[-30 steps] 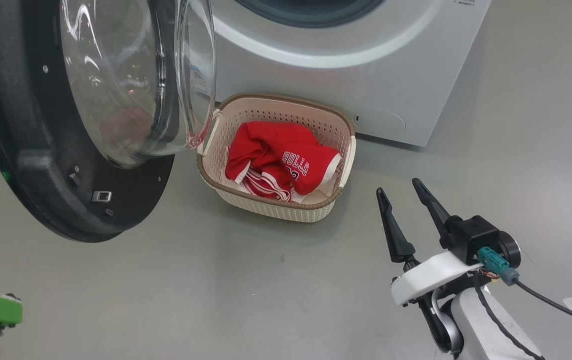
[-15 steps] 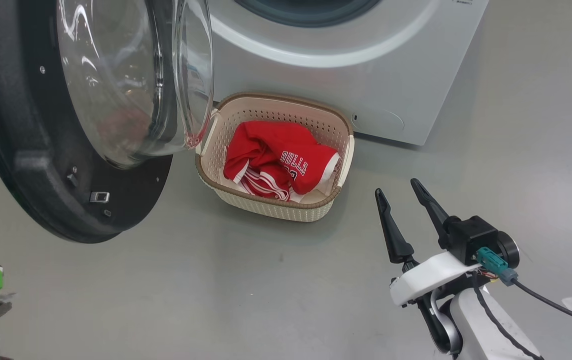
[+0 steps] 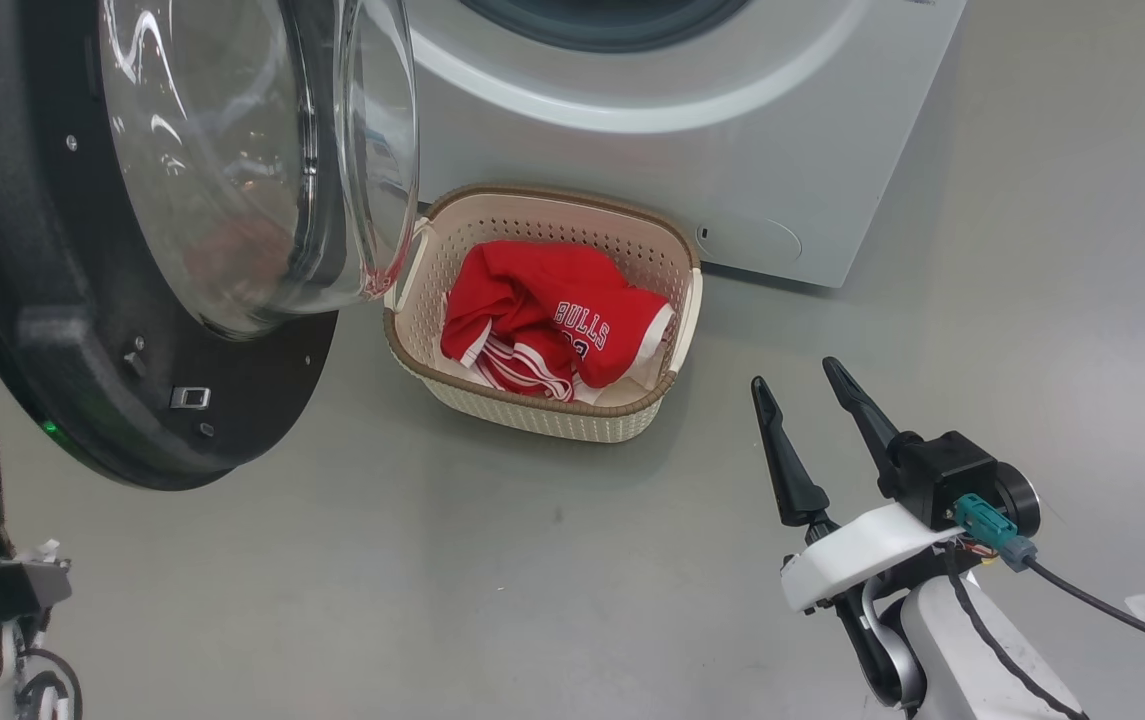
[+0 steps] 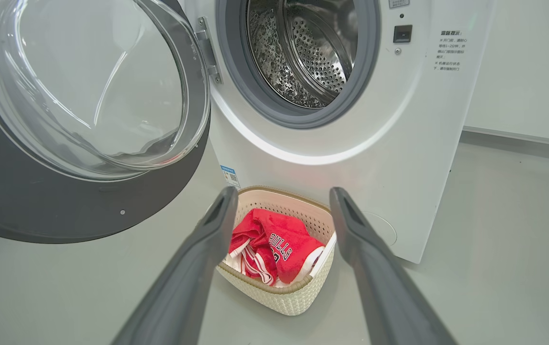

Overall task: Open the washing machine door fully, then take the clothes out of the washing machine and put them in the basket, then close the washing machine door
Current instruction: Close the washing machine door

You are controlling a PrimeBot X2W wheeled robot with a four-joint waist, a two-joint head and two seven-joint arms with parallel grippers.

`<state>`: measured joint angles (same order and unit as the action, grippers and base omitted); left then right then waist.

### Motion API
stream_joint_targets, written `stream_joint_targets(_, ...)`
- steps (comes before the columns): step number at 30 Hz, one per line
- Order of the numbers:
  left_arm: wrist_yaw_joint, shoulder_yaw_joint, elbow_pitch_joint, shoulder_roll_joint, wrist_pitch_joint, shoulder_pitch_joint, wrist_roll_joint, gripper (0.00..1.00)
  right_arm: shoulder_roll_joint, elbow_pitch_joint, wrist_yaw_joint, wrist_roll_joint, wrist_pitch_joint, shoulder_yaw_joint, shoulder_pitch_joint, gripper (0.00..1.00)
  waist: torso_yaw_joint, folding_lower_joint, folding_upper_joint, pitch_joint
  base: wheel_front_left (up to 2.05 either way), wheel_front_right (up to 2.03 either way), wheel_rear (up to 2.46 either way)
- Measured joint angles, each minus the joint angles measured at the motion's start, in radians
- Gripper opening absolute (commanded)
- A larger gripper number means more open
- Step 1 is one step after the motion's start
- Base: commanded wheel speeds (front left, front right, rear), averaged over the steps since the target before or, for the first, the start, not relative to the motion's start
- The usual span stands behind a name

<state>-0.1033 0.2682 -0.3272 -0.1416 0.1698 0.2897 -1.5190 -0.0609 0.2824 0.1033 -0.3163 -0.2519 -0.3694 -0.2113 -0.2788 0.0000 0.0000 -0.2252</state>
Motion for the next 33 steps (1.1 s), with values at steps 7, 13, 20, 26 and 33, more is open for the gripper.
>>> stream_joint_targets(7, 0.074, 0.019, -0.017, 0.010, 0.155, 0.001, -0.147, 0.00, 0.000, 0.001, 0.000, 0.000, 0.000, 0.000, 0.000, 1.00, -0.001, 0.0000, 0.0000, 0.000, 0.00, 0.00, 0.00)
stream_joint_targets(13, 0.111, 0.019, -0.002, 0.009, 0.261, 0.002, -0.210, 0.00, 0.000, 0.003, 0.000, 0.000, 0.000, -0.001, 0.000, 1.00, -0.003, 0.0000, 0.0000, 0.000, 0.00, 0.00, 0.00)
stream_joint_targets(20, 0.122, -0.002, 0.035, 0.000, 0.349, 0.000, -0.236, 0.00, 0.000, 0.007, 0.000, 0.000, 0.000, -0.002, 0.000, 1.00, -0.004, 0.0000, 0.0000, -0.001, 0.00, 0.00, 0.00)
stream_joint_targets(26, 0.114, -0.046, 0.101, -0.003, 0.457, -0.012, -0.277, 0.00, 0.000, 0.011, 0.000, 0.000, 0.000, -0.006, 0.000, 1.00, -0.001, 0.0000, 0.0000, -0.004, 0.00, 0.00, 0.00)
stream_joint_targets(33, 0.107, -0.037, 0.148, -0.004, 0.500, -0.055, -0.317, 0.00, 0.000, 0.013, 0.000, -0.002, 0.000, -0.029, -0.002, 1.00, 0.015, 0.0000, 0.0000, -0.008, 0.00, 0.00, 0.00)
